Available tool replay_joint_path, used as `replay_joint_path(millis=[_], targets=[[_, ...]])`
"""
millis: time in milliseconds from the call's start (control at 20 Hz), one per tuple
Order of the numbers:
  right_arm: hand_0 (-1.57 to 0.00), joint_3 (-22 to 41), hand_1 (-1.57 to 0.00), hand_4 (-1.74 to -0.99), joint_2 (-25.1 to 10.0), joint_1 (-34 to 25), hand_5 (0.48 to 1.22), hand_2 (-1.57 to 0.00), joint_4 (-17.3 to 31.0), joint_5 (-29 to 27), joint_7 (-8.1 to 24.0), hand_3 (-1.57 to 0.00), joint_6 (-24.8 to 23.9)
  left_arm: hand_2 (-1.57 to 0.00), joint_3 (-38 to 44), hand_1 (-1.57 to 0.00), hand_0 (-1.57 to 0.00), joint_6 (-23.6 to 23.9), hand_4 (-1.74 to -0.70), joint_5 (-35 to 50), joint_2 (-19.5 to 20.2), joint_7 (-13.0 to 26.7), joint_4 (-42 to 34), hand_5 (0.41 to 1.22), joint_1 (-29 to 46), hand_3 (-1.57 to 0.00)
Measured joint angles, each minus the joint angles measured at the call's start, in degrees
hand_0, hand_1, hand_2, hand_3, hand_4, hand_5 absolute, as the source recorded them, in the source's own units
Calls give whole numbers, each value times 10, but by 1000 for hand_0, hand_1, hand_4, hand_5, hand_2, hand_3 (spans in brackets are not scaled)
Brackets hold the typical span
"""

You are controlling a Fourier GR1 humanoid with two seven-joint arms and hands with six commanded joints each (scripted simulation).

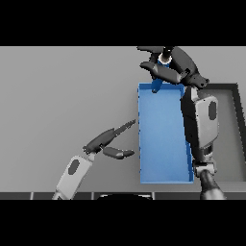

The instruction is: Pick up the blue pipe and place it into the blue bin.

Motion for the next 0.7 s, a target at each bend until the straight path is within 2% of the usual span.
replay_joint_path(millis=[150,200,350,450,500,700], targets=[[-1571,-10,-1571,-1499,-7,32,1221,-1571,24,39,13,-1571,4,1,-1,1,1,3,-941,-6,-1,-2,4,463,-2,1],[-1571,-12,-1571,-1499,-7,45,1221,-1571,26,47,18,-1571,4,1,-3,1,1,4,-941,-10,4,-16,0,462,9,1],[-1571,-9,-1571,-1500,-2,88,1221,-1571,18,86,46,-1571,-9,1,0,1,1,9,-931,-10,-3,-8,7,460,-1,1],[-1571,-15,-1571,-1500,-5,120,1221,-1571,23,107,58,-1571,-12,1,-4,1,1,8,-927,-13,0,-25,2,463,6,1],[-1571,-9,-1571,-1500,-2,134,1221,-1571,17,117,64,-1571,-17,1,1,1,1,7,-927,-11,2,-16,5,464,-2,1],[-1571,20,-1571,-1498,-18,172,1221,-1571,53,143,64,-1571,-65,1,-1,1,1,14,-928,-22,5,-25,7,470,2,1]])
